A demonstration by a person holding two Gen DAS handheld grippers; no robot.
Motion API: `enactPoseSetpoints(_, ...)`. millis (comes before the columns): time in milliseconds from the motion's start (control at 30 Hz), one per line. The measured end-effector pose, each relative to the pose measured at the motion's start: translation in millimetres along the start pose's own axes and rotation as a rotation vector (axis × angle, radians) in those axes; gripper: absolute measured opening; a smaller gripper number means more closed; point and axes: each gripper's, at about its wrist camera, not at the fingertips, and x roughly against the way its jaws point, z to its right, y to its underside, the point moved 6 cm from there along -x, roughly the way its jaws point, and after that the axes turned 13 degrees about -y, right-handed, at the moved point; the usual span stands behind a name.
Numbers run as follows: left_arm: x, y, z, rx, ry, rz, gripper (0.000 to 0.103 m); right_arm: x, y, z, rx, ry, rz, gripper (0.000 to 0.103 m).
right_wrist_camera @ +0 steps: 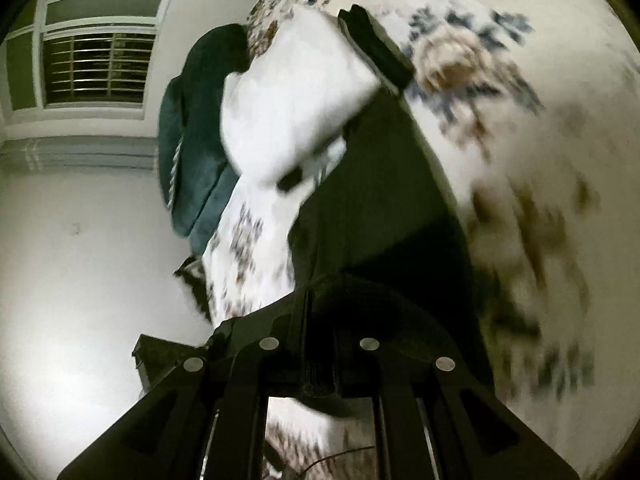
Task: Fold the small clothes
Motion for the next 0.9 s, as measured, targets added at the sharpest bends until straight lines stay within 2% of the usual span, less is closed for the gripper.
enactPoseSetpoints(67, -25.1, -26.8, -1.3, 0.017, 0.001, -0.015, 0.008, -26.6, -35.7, 6.8, -0.010, 0.031, 0.010, 0.009)
enactPoseSetpoints(133, -55.7, -49.3, -10.5, 0.073, 0.012, -0.066, 0.015, -46.1, -60.8, 17.8, -0.015, 0.067, 0.016, 0.010)
enactPoseSetpoints(167, -64.4, -59.2, -16.0, 0.100, 0.024, -0.065, 0.027, -57.6, -73.2, 25.8, -0.036, 0.079, 0.010, 0.015)
enactPoseSetpoints(200, -68.1, -66.1, -20.4, 0.117, 0.018, -0.057, 0.047, -64.1, -80.0, 31.8, -0.052, 0.088, 0.009, 0.015)
enactPoseSetpoints(233, -71.6, -73.3, -25.4, 0.140, 0.021, -0.051, 0.051, -70.6, -87.9, 39.1, -0.070, 0.096, 0.007, 0.027)
enactPoseSetpoints(267, -72.6, -79.3, -29.9, 0.167, 0.044, -0.046, 0.052, -73.8, -90.7, 44.3, -0.078, 0.105, 0.005, 0.049)
enactPoseSetpoints(300, -71.6, -83.5, -33.7, 0.184, 0.055, -0.048, 0.054, -73.4, -92.1, 46.9, -0.078, 0.112, 0.007, 0.058)
enactPoseSetpoints(333, -69.5, -86.1, -36.6, 0.189, 0.061, -0.047, 0.055, -71.5, -92.6, 48.5, -0.069, 0.122, 0.009, 0.065)
enactPoseSetpoints(367, -65.0, -86.2, -38.5, 0.182, 0.062, -0.043, 0.056, -68.8, -90.3, 49.7, -0.047, 0.140, -0.001, 0.065)
enactPoseSetpoints(433, -52.2, -79.5, -39.7, 0.121, 0.013, -0.035, 0.056, -61.7, -81.0, 52.9, -0.015, 0.195, -0.031, 0.066)
enactPoseSetpoints(533, -26.3, -53.2, -42.3, -0.008, -0.089, -0.010, 0.056, -47.1, -60.0, 61.3, 0.007, 0.242, -0.092, 0.070)
enactPoseSetpoints(633, 0.5, -16.7, -54.2, -0.052, -0.153, 0.013, 0.056, -30.6, -41.6, 70.6, 0.041, 0.294, -0.147, 0.073)
enactPoseSetpoints(667, 10.7, 0.0, -60.0, -0.053, -0.177, 0.022, 0.056, -26.3, -37.3, 75.0, 0.052, 0.310, -0.174, 0.078)
enactPoseSetpoints(733, 22.3, 31.1, -71.7, -0.032, -0.212, 0.025, 0.058, -21.8, -33.1, 81.4, 0.073, 0.323, -0.215, 0.085)
enactPoseSetpoints(767, 26.3, 54.0, -80.4, 0.012, -0.227, 0.016, 0.059, -21.8, -32.5, 86.0, 0.081, 0.324, -0.245, 0.086)
enactPoseSetpoints(900, 19.6, 117.3, -99.7, 0.194, -0.172, -0.009, 0.066, -37.7, -44.3, 100.3, 0.109, 0.315, -0.346, 0.086)
